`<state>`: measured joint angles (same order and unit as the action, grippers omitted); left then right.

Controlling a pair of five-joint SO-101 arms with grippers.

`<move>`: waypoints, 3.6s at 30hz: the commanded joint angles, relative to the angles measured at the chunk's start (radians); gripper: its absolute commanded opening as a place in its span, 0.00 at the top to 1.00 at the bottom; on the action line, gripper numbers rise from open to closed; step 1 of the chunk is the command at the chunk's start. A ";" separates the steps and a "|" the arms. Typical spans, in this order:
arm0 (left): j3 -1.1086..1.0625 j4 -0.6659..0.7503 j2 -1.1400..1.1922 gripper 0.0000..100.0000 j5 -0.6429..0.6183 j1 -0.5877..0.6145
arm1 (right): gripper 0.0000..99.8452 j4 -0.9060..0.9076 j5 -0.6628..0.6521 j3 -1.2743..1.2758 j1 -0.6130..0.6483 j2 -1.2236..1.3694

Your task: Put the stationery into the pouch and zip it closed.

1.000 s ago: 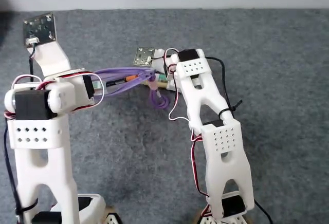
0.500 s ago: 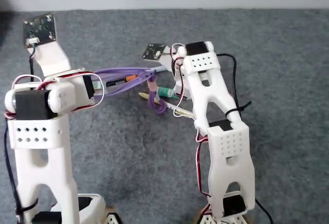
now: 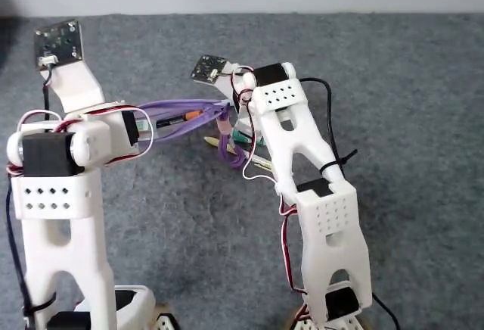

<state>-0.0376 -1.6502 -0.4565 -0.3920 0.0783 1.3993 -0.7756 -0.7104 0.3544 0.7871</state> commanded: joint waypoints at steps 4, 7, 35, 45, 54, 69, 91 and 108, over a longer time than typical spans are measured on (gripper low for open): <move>-0.001 0.026 -0.003 0.99 0.009 -0.005 | 0.84 -0.056 -0.063 -0.014 0.008 0.076; -0.001 0.026 -0.003 0.99 0.009 -0.005 | 0.84 -0.050 -0.060 -0.014 0.008 0.093; -0.001 0.026 -0.003 0.99 0.009 -0.005 | 0.99 0.099 0.084 -0.172 -0.053 0.120; -0.001 0.026 -0.003 0.99 0.011 -0.005 | 0.99 0.400 0.377 -0.582 -0.071 0.113; -0.001 0.026 -0.003 0.99 0.011 -0.005 | 0.99 0.401 0.443 -0.417 -0.122 -0.209; -0.001 0.026 -0.003 0.99 0.011 -0.005 | 0.99 0.329 0.802 0.358 0.157 -1.116; -0.001 0.023 -0.003 0.99 0.009 -0.005 | 0.99 -1.115 0.905 1.505 0.323 -1.781; 0.005 0.025 0.061 0.99 0.009 -0.005 | 0.99 -1.641 0.910 1.521 0.409 -1.280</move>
<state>-0.0361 -1.6441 -0.3982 -0.3920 0.0798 -0.1857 0.1266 0.8163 0.7534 -0.5355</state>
